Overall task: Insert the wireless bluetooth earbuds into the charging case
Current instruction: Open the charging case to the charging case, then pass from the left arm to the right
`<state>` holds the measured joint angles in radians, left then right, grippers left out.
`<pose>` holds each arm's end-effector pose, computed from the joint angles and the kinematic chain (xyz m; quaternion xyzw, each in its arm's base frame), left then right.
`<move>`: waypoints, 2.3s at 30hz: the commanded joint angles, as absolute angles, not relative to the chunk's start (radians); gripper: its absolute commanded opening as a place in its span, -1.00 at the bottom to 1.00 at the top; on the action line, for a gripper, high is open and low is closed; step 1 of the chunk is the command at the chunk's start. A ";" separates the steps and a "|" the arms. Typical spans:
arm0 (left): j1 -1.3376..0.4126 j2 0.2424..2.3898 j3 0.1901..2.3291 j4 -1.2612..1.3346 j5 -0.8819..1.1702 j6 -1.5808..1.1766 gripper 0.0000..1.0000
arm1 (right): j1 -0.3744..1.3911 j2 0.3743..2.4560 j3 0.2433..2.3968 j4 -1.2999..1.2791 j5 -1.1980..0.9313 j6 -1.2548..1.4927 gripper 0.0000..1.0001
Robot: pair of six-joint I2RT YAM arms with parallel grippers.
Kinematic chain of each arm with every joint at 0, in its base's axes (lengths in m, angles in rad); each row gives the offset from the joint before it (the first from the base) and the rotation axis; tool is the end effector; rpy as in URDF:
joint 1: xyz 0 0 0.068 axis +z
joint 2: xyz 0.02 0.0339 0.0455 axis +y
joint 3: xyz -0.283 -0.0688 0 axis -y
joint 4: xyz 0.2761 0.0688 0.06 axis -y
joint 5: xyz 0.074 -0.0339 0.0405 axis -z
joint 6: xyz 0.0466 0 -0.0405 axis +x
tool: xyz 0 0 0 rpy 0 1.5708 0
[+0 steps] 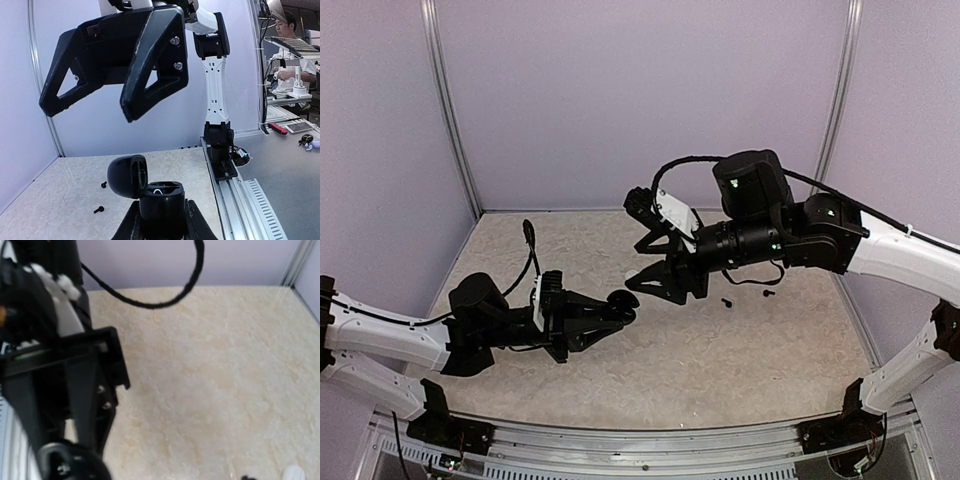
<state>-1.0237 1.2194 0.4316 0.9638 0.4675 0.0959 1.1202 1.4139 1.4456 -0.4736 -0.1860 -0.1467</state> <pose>0.1244 -0.2447 0.2461 0.4822 0.4351 -0.4667 0.6003 0.1482 0.3261 0.4105 -0.5380 0.6486 0.3185 0.4341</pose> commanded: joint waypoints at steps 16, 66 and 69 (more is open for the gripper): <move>-1.009 1.211 0.434 1.017 0.505 0.081 -0.90 | 1.126 1.451 1.430 -0.444 -0.328 -0.192 0.07; -1.008 1.201 0.411 1.018 0.471 0.086 -0.37 | 1.126 1.479 1.484 -0.500 -0.346 -0.216 -0.89; -1.009 1.203 0.411 1.019 0.473 0.086 -0.36 | 1.126 1.477 1.485 -0.500 -0.348 -0.217 -0.89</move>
